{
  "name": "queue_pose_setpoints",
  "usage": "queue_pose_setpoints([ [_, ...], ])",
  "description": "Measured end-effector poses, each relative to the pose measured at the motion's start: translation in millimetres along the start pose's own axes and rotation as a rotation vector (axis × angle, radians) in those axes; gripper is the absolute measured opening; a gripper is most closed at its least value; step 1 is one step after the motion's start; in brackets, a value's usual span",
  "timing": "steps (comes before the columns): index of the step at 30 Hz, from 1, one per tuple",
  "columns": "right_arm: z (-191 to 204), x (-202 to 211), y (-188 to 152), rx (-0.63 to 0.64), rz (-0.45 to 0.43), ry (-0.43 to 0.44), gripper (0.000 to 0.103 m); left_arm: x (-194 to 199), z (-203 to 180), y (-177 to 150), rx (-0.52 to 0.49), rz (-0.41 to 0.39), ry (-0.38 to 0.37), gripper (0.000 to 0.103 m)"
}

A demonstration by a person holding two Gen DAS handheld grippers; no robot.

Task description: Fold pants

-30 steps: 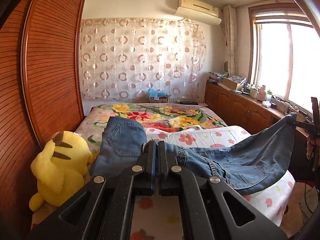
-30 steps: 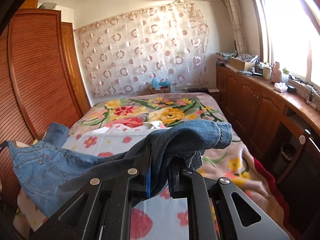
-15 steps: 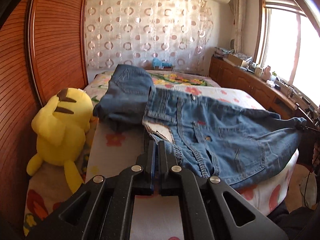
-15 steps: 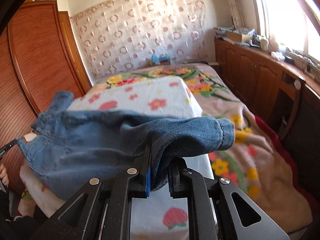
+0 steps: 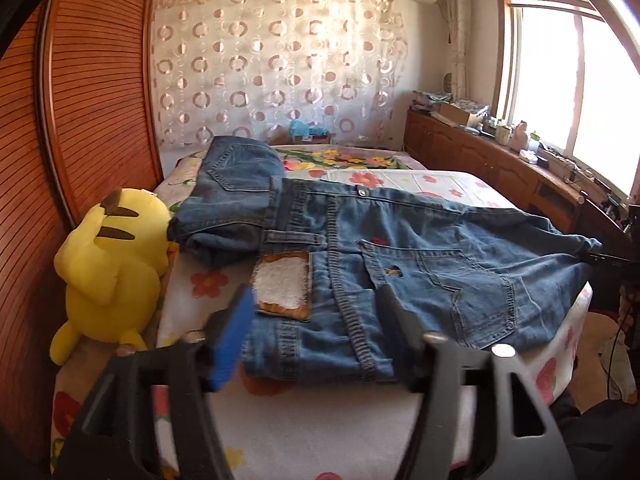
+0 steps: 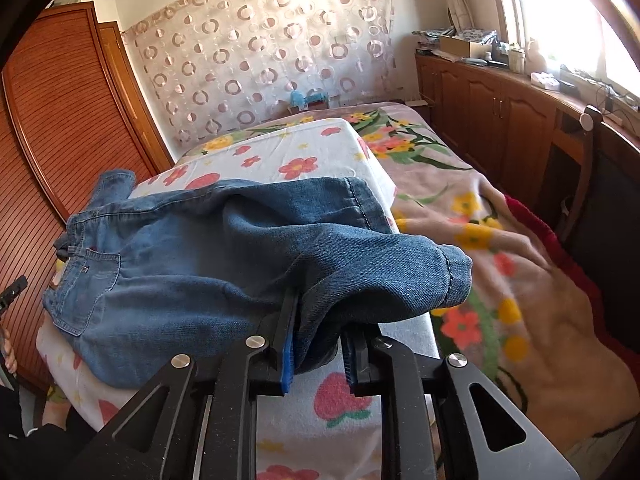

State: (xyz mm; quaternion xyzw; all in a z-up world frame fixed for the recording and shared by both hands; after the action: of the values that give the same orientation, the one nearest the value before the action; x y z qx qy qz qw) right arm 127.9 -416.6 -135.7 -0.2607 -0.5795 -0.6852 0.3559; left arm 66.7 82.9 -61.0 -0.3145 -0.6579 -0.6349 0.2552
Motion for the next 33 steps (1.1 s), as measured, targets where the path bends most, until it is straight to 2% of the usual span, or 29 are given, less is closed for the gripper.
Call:
queue_pose_setpoints([
  [1, -1.6, 6.7, -9.6, 0.003, 0.004, -0.008, 0.024, -3.3, -3.6, 1.5, -0.005, 0.004, -0.012, 0.085],
  [4, -2.4, 7.4, -11.5, 0.012, 0.009, -0.019, 0.031, -15.8, -17.8, 5.9, -0.015, 0.022, -0.059, 0.085],
  [6, -4.5, 13.0, -13.7, 0.014, 0.01, -0.033, 0.046, -23.3, -30.7, 7.9, -0.029, 0.026, -0.069, 0.085],
  [8, -6.7, 19.1, -15.3, 0.01, 0.003, -0.044, 0.053, -29.9, -41.8, 9.2, -0.045, 0.035, -0.082, 0.085],
  [18, -40.4, 30.2, -5.8, -0.068, -0.023, -0.054, 0.054, -61.5, -94.2, 11.7, -0.113, 0.08, -0.165, 0.085],
  [25, -42.7, 6.0, -4.0, -0.132, 0.056, -0.038, 0.054, -74.9, -103.7, 7.4, -0.119, 0.116, -0.168, 0.085],
  [33, -49.9, 6.2, 1.7, -0.153, 0.057, -0.014, 0.054, -84.5, -109.7, 2.2, -0.121, 0.149, -0.159, 0.085],
])
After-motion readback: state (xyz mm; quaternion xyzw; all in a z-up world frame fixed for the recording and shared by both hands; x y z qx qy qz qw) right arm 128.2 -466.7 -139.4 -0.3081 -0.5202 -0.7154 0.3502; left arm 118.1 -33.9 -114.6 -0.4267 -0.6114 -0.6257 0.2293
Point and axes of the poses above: each gripper's, at about its wrist camera, not at the fingertips, and x roughly against the way its jaws point, z to its left, y to its top, the point moved 4 cm from there along -x, roughly the way its jaws point, and after that the axes turned 13 degrees about z, right-handed, at the moved point
